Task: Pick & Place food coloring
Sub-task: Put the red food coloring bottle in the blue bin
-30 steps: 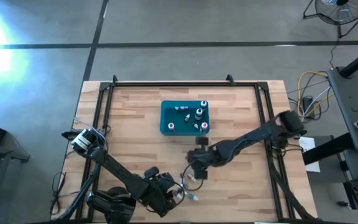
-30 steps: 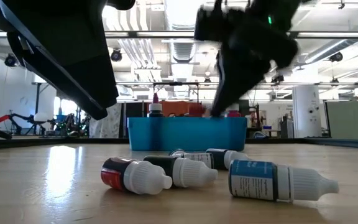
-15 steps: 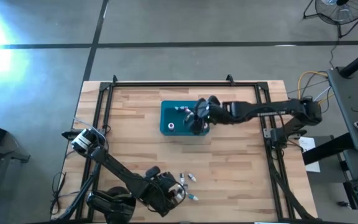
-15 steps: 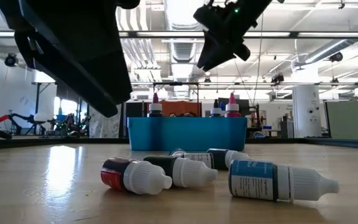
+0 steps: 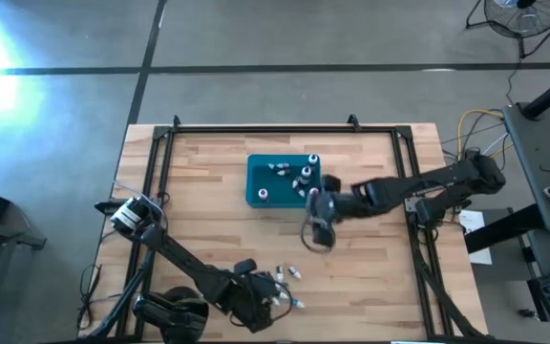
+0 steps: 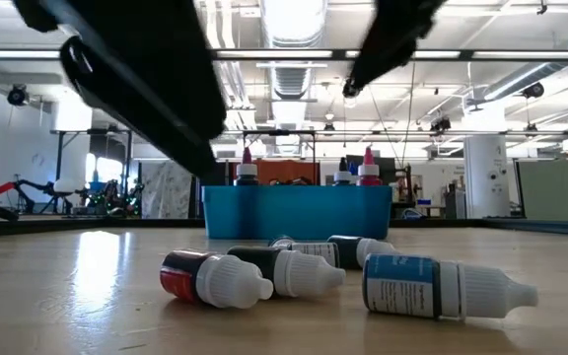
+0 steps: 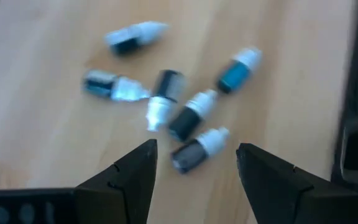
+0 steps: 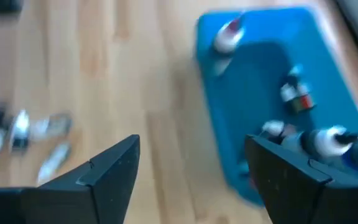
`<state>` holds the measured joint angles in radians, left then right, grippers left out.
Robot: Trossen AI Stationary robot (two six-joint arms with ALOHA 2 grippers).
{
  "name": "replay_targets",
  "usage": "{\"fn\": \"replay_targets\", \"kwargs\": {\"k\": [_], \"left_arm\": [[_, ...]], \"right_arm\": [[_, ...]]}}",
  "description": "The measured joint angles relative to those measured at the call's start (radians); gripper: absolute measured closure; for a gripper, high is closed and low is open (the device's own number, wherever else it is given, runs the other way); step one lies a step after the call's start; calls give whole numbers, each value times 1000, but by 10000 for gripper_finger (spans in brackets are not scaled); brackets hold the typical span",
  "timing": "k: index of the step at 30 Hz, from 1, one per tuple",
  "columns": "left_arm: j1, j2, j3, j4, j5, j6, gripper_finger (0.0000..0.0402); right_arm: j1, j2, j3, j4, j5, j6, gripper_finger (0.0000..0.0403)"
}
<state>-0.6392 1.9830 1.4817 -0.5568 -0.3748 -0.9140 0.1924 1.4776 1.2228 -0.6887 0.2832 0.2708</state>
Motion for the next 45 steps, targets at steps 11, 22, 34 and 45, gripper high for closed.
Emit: {"fn": "replay_targets", "kwargs": {"k": [11, 22, 34, 45], "left_arm": [[-1, 4, -64, 217, 136, 678, 204], [59, 40, -80, 225, 221, 760, 204], [84, 41, -97, 227, 290, 729, 230], [115, 40, -135, 192, 291, 699, 242]], "right_arm": [[220, 2, -44, -154, 45, 122, 139], [271, 2, -141, -150, 60, 332, 165], [272, 2, -152, -134, 61, 385, 170], [272, 2, -152, -131, 84, 385, 170]]}}
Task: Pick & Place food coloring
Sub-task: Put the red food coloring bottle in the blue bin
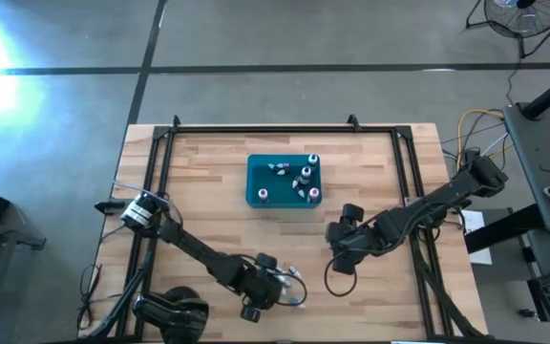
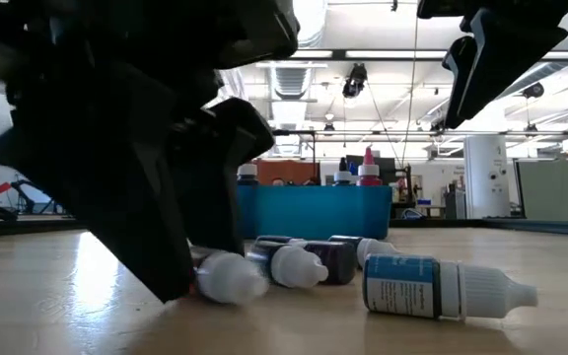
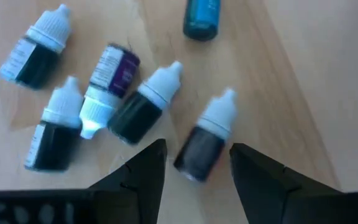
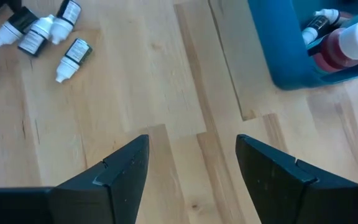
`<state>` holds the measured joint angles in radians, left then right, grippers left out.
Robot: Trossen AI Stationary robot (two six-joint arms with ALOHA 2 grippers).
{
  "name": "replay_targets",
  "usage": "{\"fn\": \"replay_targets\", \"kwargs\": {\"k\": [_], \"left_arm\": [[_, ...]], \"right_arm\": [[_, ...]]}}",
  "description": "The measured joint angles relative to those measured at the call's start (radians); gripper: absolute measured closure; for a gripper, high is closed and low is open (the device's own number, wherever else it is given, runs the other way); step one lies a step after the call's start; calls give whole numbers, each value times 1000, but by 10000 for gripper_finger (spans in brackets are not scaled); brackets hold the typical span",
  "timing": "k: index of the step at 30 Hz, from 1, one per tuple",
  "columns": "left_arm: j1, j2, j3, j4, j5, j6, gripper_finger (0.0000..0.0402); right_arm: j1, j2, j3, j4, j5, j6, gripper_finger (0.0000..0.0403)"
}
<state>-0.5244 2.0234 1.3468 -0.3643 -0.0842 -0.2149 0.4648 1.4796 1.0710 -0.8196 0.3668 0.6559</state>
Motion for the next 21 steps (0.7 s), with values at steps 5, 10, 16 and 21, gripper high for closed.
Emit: {"fn": "replay_targets", "kwargs": {"k": [5, 10, 16, 21], "left_arm": [[1, -3, -17, -8, -3, -29, 242], [5, -3, -6, -25, -14, -69, 259], [12, -1, 7, -15, -14, -72, 289], [16, 1, 6, 4, -11, -94, 291]], "right_arm": [[0, 0, 0, -1, 0, 19, 170], [0, 0, 0, -2, 0, 26, 170], [0, 0, 0, -2, 1, 26, 170], [0, 0, 0, -2, 2, 26, 170]]}}
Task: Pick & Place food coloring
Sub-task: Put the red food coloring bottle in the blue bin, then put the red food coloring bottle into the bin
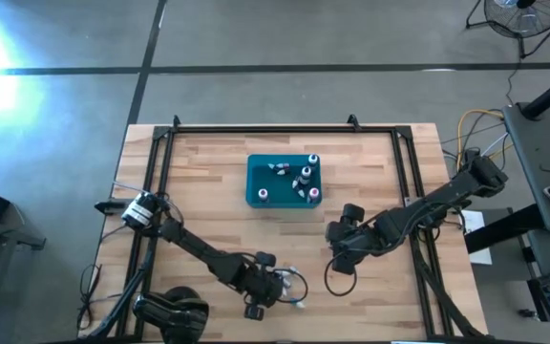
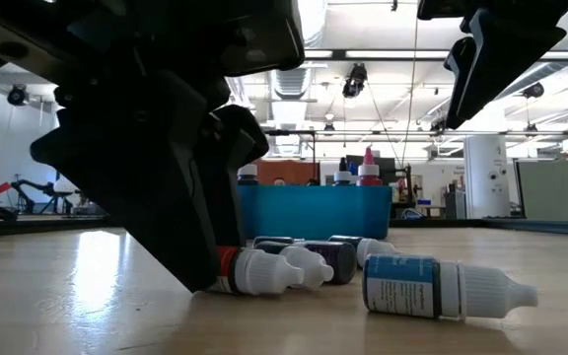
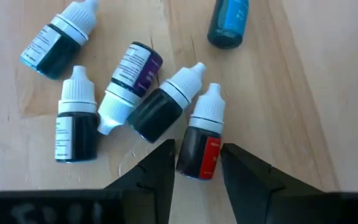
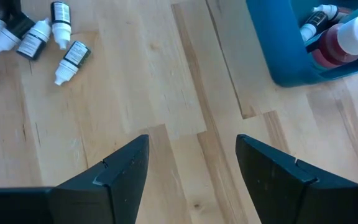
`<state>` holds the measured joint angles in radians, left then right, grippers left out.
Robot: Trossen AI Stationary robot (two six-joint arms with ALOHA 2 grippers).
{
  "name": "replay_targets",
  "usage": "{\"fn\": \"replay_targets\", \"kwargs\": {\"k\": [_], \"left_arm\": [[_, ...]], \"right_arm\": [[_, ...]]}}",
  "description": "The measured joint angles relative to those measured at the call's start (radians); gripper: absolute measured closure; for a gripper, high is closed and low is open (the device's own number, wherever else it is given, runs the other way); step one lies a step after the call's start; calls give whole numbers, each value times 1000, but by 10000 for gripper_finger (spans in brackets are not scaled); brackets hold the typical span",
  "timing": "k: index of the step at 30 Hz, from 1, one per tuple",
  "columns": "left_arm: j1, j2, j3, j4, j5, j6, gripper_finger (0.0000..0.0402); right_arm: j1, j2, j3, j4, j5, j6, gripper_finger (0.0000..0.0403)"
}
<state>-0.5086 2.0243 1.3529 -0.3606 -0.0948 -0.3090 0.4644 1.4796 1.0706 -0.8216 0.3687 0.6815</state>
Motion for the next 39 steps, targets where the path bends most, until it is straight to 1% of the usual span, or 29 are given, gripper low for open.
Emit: {"fn": "replay_targets", "kwargs": {"k": [5, 11, 15, 19, 22, 26, 30, 39], "left_arm": [[10, 0, 0, -4, -17, -15, 293], [30, -1, 1, -40, -23, -65, 318], [42, -4, 4, -111, -46, -82, 328], [51, -18, 4, -229, -77, -122, 329], [50, -33, 0, -270, -110, -147, 330], [51, -44, -1, -264, -120, -157, 330], [51, -46, 0, -259, -116, -186, 315], [51, -47, 0, -257, -130, -189, 246]], "right_arm": [[0, 0, 0, 0, 0, 0, 170], [0, 0, 0, -1, 1, 0, 170], [0, 0, 0, -6, 10, 1, 170], [0, 0, 0, -34, 52, 39, 170], [-1, 0, -1, -44, 58, 51, 170], [-1, 0, -2, -43, 59, 52, 170], [-1, 0, -3, -43, 61, 52, 170], [0, 1, -12, -41, 61, 52, 170]]}}
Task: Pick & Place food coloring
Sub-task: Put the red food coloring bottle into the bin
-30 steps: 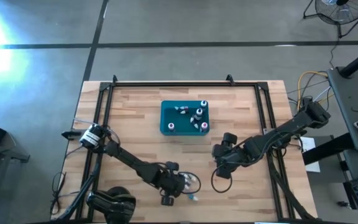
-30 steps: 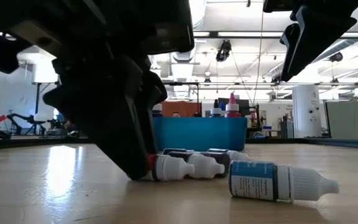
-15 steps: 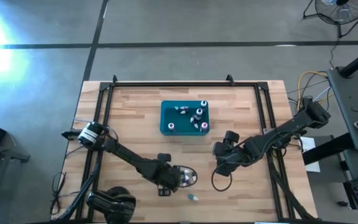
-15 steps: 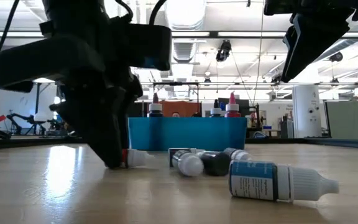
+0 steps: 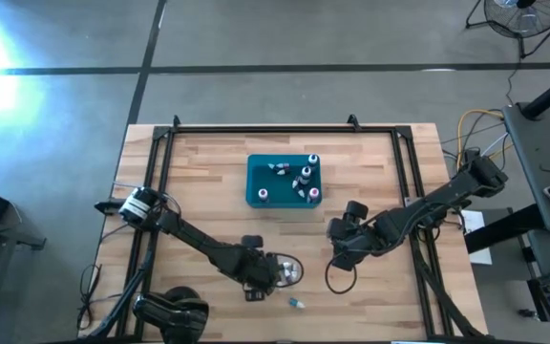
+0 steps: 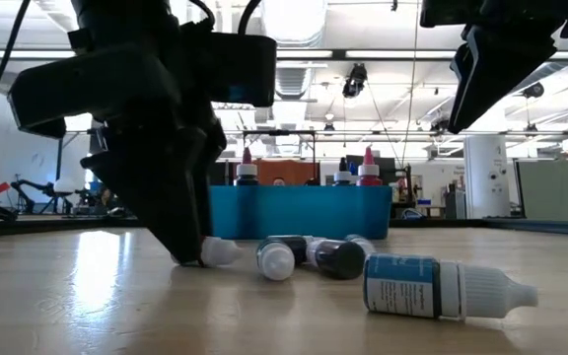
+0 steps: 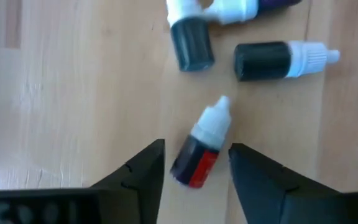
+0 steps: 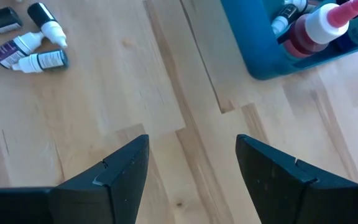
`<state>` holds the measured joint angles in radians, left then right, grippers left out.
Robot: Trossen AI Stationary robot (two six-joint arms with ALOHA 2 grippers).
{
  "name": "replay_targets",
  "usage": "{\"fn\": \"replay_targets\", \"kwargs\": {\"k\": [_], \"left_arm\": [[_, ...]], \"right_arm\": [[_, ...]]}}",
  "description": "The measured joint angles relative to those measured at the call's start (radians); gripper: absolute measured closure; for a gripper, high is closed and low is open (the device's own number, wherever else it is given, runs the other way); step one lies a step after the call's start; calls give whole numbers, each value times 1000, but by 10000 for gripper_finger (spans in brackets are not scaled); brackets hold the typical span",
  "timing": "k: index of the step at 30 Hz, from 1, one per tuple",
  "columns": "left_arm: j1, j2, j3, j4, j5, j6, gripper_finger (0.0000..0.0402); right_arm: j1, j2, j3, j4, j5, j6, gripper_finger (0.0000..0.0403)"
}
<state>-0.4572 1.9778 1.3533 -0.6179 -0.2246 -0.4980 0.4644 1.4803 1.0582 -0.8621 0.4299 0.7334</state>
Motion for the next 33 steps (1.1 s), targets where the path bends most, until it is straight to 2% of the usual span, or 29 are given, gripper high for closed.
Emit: {"fn": "replay_targets", "kwargs": {"k": [6, 16, 26, 33], "left_arm": [[0, -2, 11, 70, -1, 85, 235], [5, 0, -2, 110, 70, 232, 235], [26, 2, -40, 121, 91, 332, 269], [31, 2, -41, 121, 97, 336, 273]], "right_arm": [[0, 0, -13, 0, -1, 11, 170], [0, 0, -31, 1, -8, 32, 170], [0, 0, -32, 5, -11, 34, 170], [0, 0, -32, 5, -11, 29, 170]]}}
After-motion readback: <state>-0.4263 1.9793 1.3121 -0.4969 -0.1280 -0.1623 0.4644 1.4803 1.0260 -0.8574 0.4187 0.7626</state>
